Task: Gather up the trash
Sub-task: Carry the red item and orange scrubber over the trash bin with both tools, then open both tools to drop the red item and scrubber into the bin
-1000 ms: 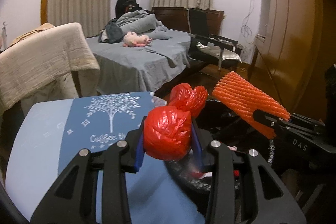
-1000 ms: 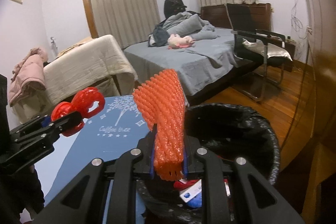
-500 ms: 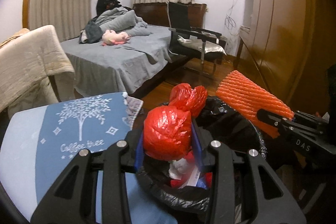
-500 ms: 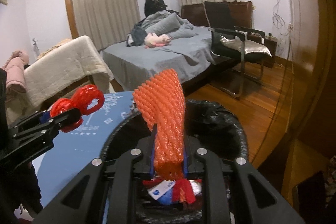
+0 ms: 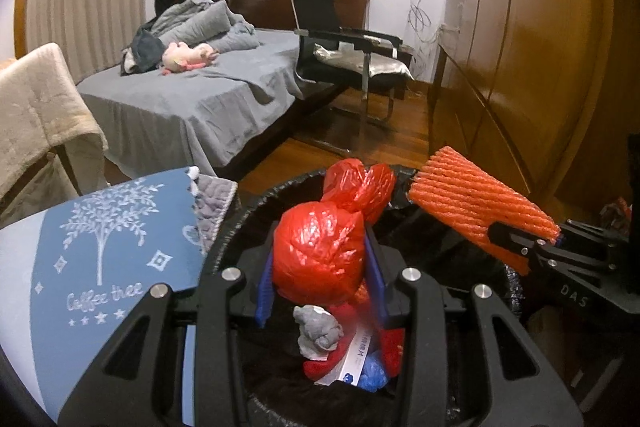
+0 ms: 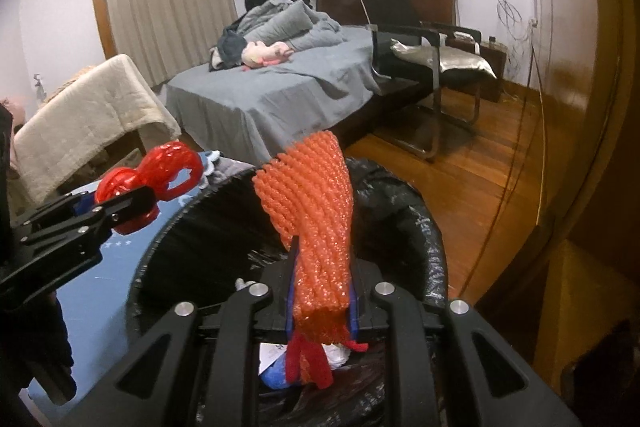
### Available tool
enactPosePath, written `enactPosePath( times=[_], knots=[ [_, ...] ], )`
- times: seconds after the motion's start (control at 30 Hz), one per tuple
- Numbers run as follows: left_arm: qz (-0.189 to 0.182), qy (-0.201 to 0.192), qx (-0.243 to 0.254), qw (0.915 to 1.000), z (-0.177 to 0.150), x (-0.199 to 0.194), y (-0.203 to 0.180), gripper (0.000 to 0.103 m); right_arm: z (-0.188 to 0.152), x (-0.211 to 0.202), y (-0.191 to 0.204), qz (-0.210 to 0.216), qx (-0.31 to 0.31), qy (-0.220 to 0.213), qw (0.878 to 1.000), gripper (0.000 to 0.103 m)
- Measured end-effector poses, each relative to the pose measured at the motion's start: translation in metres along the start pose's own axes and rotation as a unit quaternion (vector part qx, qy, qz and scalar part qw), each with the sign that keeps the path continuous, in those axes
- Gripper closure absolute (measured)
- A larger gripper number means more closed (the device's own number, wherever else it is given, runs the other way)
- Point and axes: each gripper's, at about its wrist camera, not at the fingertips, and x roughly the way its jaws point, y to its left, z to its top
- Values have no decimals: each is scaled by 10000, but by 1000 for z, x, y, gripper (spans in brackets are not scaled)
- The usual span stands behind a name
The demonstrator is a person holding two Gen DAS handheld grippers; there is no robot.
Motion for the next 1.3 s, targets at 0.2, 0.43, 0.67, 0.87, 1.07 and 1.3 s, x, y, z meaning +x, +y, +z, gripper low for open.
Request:
enactPosePath(
  times=[0.2, 0.43, 0.67, 0.87, 1.07, 1.3],
  knots=[
    [-193, 191, -43, 9996, -3, 22, -2, 53, -4, 18, -12, -84, 59, 118, 9999, 79],
    [-319, 217, -197, 9991, 0, 22, 8, 28, -4, 23, -15, -219, -5, 162, 9996, 43],
    [-101, 94, -226, 9996, 5, -1, 24, 13, 0, 1, -3, -229, -242, -58, 9994, 6],
    [276, 30, -421, 9987, 4, -35, 42, 9, 9, -19, 13, -4, -225, -88, 9997, 6],
    [523, -130, -540, 9971, -7, -77, 55, 9, 12, -42, 37, 296, -229, -94, 9993, 6],
    [709, -308, -547, 9955, -14, -116, 59, 9, 15, -72, 68, 568, -416, -235, 9972, 6]
  ],
)
